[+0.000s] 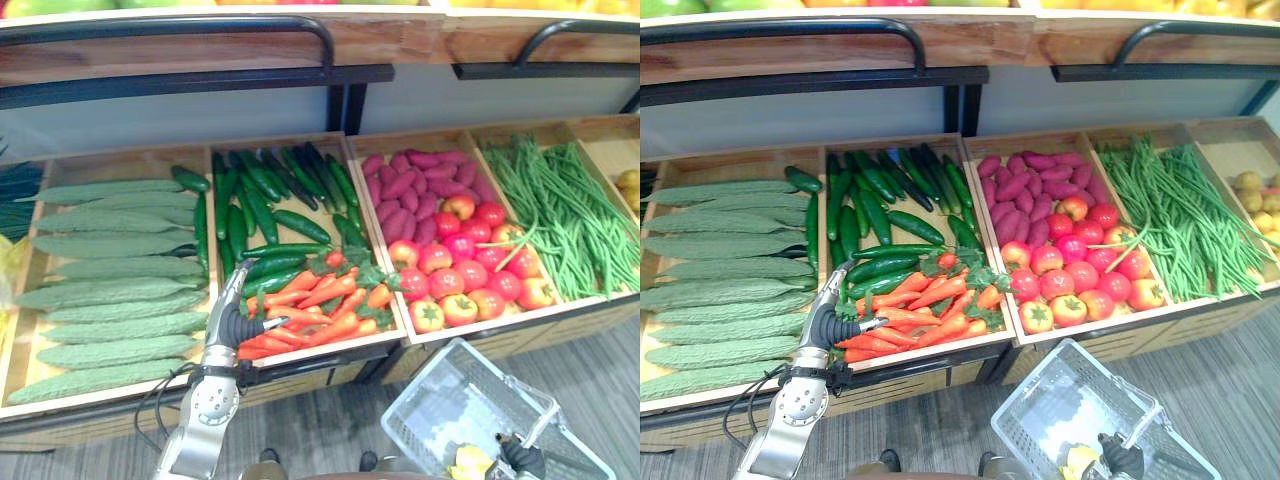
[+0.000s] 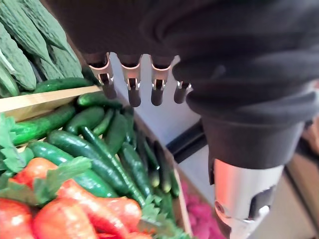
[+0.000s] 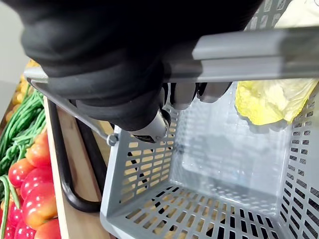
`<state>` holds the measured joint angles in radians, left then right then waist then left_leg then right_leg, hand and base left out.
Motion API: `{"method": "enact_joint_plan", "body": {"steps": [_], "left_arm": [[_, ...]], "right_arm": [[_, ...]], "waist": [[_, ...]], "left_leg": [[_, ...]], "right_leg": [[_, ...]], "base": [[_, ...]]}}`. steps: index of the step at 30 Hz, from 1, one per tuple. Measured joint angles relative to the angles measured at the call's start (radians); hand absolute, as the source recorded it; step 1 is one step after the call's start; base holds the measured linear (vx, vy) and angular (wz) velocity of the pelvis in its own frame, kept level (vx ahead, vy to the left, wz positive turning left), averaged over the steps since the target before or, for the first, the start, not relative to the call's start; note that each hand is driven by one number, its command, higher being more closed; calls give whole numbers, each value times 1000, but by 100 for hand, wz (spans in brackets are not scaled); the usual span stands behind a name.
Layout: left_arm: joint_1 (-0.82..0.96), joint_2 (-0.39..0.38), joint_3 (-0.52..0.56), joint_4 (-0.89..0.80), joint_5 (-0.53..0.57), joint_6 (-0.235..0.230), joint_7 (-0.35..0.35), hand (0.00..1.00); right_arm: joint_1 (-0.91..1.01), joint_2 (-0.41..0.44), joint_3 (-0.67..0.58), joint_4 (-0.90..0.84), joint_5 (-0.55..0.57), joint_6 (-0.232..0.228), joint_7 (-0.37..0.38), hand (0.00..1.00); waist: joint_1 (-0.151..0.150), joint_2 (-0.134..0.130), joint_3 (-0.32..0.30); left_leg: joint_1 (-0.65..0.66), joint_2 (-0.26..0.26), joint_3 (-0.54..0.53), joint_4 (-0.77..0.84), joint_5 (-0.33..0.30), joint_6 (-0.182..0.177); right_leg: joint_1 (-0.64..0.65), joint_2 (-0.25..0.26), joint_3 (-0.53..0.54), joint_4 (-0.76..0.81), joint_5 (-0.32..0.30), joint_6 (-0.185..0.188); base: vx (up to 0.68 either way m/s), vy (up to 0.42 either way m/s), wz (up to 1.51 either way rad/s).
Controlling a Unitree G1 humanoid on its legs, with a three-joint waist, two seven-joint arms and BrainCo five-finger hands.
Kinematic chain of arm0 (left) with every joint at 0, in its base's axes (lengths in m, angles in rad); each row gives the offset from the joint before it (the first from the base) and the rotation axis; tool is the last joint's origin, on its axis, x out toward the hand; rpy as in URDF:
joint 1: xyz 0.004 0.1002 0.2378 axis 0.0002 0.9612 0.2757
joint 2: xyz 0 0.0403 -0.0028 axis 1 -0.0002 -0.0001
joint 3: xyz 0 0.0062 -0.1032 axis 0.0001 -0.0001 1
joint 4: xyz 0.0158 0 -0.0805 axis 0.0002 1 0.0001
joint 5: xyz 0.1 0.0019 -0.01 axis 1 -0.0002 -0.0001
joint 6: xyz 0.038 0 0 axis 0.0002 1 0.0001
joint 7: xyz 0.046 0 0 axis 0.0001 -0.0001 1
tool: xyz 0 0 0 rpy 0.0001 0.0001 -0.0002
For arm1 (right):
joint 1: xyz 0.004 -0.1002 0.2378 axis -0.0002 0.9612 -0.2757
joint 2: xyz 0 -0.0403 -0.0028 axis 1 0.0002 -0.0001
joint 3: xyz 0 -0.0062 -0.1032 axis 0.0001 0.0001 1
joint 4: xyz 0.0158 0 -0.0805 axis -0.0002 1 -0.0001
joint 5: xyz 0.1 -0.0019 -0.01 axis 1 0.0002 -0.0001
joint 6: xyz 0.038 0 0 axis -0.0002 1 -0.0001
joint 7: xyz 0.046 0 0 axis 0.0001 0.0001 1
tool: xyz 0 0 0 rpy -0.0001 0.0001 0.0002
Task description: Pick vegetable in the basket
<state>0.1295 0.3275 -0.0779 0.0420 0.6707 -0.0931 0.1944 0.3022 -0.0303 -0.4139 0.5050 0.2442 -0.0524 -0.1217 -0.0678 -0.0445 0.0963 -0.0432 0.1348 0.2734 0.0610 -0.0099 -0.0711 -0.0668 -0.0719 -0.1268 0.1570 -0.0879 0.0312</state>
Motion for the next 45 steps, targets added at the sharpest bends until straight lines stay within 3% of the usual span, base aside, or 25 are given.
{"method": "enact_joint_plan", "body": {"steps": [6,9,14,20,21,23,30,37,45], "left_arm": [[-82,88,-40,137,121,1,-17,0],[-145,117,-79,176,168,3,-19,0],[-205,118,-116,233,213,3,-27,0],[-341,126,-176,304,244,11,-39,0],[-370,128,-190,318,244,16,-39,100],[-400,129,-197,340,244,25,-38,100],[-504,130,-198,396,265,50,-65,100],[-479,135,-187,396,260,70,-86,100],[-364,94,-85,156,192,76,-57,100]], "right_arm": [[-33,-35,2,0,-21,-7,18,100],[-64,-41,20,0,-22,-9,18,100],[-90,-56,32,0,-24,-10,18,100],[-123,-60,38,-1,-32,-14,18,100],[-130,-63,49,-1,-32,-15,17,100],[-145,-66,59,-1,-32,-17,17,100],[-151,-79,71,-14,-32,-19,18,100],[-155,-77,71,-22,-32,-20,18,100],[-138,-65,62,-22,-48,-20,17,100]], "waist": [[-23,33,25],[-31,36,51],[-58,45,82],[-65,53,118],[-72,55,121],[-85,57,131],[-91,65,154],[-109,67,171],[-106,68,172]], "left_leg": [[-20,-14,18,-50,38,11],[-39,-17,33,-61,47,8],[-64,-23,37,-61,48,9],[-73,-30,42,-61,49,10],[-77,-31,39,-61,49,10],[-78,-32,37,-61,49,10],[-77,-32,37,-59,49,10],[-64,-32,47,-61,48,10],[-13,-31,42,-84,48,10]], "right_leg": [[-46,-4,23,-25,36,12],[-79,-1,46,-38,55,17],[-98,-2,61,-58,74,22],[-114,-6,73,-67,81,28],[-114,-6,72,-73,83,30],[-116,-7,73,-73,83,30],[-116,-7,77,-73,89,30],[-111,-6,91,-74,92,31],[-56,-2,94,-94,91,30]], "base": [[-88,25,-9],[-80,20,-19],[-2,13,-12],[48,3,-8],[47,-2,2],[18,-2,1],[-8,0,-1],[-7,-1,-6],[9,-1,1]]}}
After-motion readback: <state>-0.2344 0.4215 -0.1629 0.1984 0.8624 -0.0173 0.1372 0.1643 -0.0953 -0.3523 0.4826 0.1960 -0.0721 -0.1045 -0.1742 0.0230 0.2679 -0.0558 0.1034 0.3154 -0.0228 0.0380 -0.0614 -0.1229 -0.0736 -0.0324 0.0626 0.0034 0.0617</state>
